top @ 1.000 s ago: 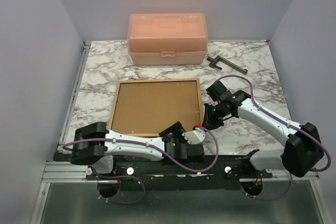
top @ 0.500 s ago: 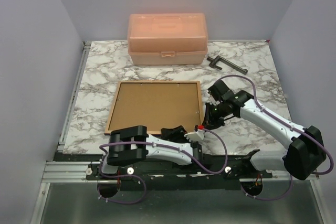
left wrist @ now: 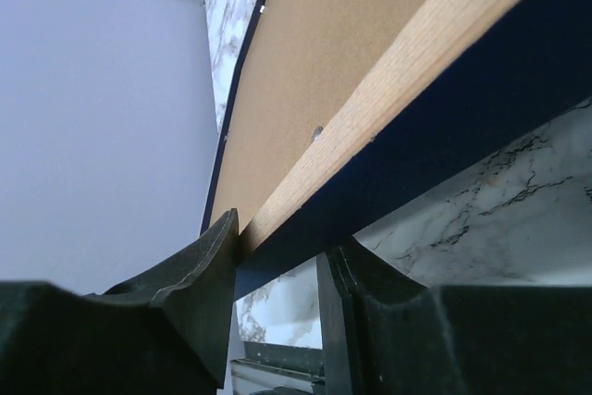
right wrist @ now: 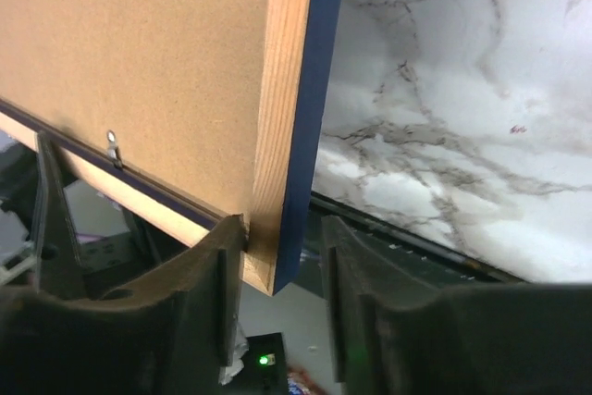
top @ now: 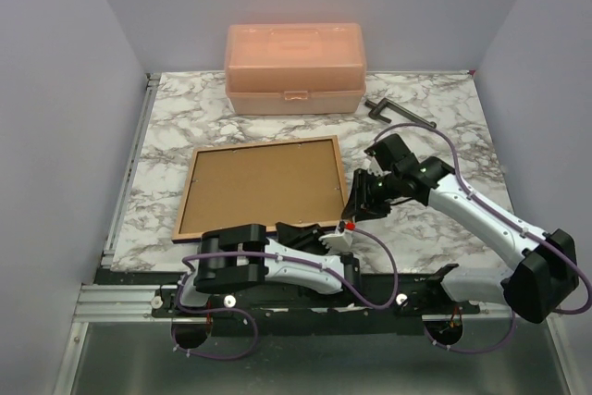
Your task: Put the photo into the frame
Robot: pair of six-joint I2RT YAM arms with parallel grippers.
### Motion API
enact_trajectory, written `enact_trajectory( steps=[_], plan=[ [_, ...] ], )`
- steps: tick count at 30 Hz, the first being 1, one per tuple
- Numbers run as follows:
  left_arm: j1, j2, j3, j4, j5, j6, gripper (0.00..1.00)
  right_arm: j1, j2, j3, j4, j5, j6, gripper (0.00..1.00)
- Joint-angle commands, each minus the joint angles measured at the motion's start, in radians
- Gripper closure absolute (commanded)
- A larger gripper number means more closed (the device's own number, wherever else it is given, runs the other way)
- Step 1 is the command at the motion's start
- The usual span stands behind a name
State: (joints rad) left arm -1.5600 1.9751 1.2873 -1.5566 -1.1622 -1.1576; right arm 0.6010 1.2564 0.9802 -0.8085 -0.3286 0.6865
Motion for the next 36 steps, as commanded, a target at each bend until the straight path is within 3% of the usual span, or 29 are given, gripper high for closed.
enact_trajectory(
  steps=[1, 4, 10, 24, 36],
  plan=[
    [0.007, -0.061, 0.029, -0.059, -0.098, -0.139, 0.85, 0.003, -0.029, 0.024, -0.057, -0.007, -0.024, 0.48],
    [-0.002, -0.088, 0.032, -0.059, -0.110, -0.120, 0.87, 0.003, -0.055, 0.062, -0.058, 0.028, -0.025, 0.26],
    [-0.034, -0.148, 0.046, -0.056, -0.124, -0.071, 0.98, 0.003, -0.146, 0.139, -0.016, 0.096, -0.055, 0.00],
    [-0.085, -0.227, 0.053, -0.050, -0.092, -0.022, 1.00, 0.003, -0.211, 0.204, 0.040, 0.120, -0.278, 0.00],
    [-0.109, -0.450, -0.129, 0.418, 0.089, 0.418, 1.00, 0.003, -0.467, 0.031, 0.361, 0.137, -0.512, 0.00]
  ],
)
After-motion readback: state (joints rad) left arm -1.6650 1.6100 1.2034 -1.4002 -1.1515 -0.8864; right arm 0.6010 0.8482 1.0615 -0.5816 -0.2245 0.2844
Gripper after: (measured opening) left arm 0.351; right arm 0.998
